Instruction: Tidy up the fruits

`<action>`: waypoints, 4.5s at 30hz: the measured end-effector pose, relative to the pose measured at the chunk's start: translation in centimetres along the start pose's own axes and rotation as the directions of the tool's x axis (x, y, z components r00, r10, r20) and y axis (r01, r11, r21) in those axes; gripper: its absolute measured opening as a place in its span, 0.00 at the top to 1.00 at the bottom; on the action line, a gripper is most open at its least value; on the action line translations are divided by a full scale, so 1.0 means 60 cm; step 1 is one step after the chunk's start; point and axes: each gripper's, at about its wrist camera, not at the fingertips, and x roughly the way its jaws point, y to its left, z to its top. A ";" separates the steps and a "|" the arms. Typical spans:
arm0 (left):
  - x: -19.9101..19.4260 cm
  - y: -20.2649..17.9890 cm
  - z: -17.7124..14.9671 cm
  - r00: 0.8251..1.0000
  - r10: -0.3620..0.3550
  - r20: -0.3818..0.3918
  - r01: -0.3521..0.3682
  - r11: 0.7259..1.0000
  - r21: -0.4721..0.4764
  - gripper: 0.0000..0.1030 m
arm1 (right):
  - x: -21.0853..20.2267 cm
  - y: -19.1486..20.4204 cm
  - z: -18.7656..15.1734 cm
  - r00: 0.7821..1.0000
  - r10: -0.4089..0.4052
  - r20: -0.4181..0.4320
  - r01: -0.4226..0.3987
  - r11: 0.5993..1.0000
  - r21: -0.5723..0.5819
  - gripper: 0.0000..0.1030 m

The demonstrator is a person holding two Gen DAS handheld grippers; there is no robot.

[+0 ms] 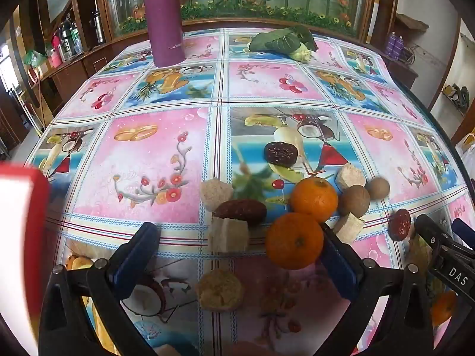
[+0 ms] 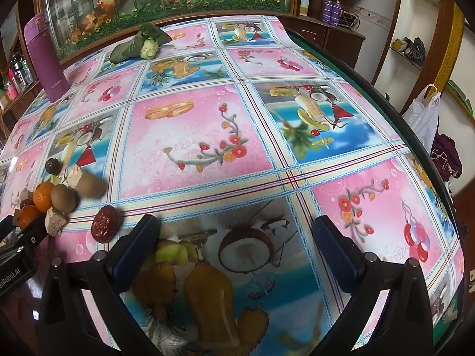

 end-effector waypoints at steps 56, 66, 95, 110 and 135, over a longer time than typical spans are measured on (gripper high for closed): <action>-0.066 0.022 -0.002 0.994 0.053 0.096 -0.051 0.998 -0.029 0.01 | 0.002 -0.005 -0.001 0.999 0.041 0.000 -0.041 0.998 -0.038 0.00; -0.203 0.078 -0.034 0.941 0.177 0.288 -0.165 0.984 -0.067 0.01 | -0.142 -0.025 -0.029 0.941 0.151 0.302 -0.151 0.988 -0.023 0.00; -0.254 0.100 -0.075 0.943 0.126 0.307 -0.115 0.992 -0.053 0.01 | -0.274 -0.067 -0.109 0.912 0.281 0.299 -0.271 0.960 -0.075 0.00; -0.272 0.140 -0.124 0.944 0.162 0.287 -0.164 0.986 -0.015 0.00 | -0.233 -0.025 -0.113 0.913 0.337 0.229 -0.305 0.938 -0.166 0.00; -0.206 0.087 -0.142 0.981 0.088 0.171 -0.108 0.988 0.111 0.01 | -0.149 -0.028 -0.152 0.944 0.324 0.067 -0.303 0.928 -0.218 0.32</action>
